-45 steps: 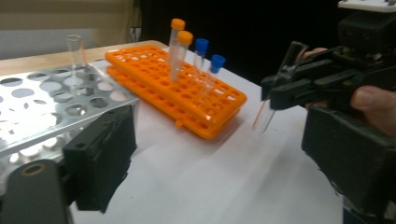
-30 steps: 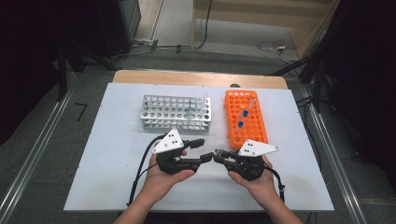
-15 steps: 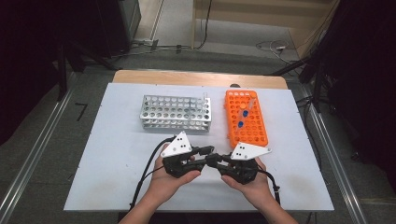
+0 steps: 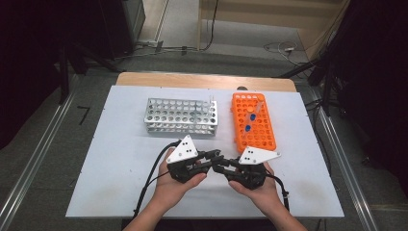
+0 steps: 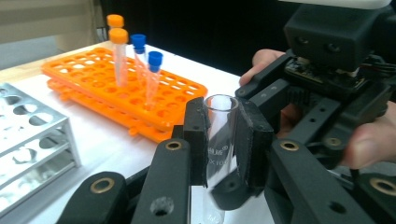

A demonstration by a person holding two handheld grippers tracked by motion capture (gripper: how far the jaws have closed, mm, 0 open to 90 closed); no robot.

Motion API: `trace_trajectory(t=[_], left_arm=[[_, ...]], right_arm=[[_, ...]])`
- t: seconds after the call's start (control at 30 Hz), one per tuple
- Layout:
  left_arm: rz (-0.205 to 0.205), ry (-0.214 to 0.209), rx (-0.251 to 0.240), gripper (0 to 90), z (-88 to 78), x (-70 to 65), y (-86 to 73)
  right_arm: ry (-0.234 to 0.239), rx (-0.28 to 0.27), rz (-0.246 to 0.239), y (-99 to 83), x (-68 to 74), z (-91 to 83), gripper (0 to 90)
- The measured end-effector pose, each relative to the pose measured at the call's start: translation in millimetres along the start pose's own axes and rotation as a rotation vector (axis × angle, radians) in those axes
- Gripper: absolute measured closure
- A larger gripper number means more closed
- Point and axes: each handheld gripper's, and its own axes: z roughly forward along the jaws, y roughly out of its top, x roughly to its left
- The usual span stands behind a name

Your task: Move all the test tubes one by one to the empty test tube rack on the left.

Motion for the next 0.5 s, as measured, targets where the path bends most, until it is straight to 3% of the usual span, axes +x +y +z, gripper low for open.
trace_trajectory(t=[0.13, 0.27, 0.5], left_arm=[[-0.013, 0.022, -0.009, 76.8, -4.8, 8.8, 2.9], [-0.021, 0.043, -0.02, 76.8, -6.6, 17.7, 6.3], [-0.047, 0.093, -0.042, 76.8, -9.4, 41.6, 15.8]], right_arm=[[0.006, -0.031, 0.007, -3.8, -8.6, -8.1, 51.6], [-0.018, -0.048, 0.013, -9.2, -17.6, -18.9, 36.3], [-0.048, -0.05, 0.006, -18.9, -27.6, -35.8, 13.1]])
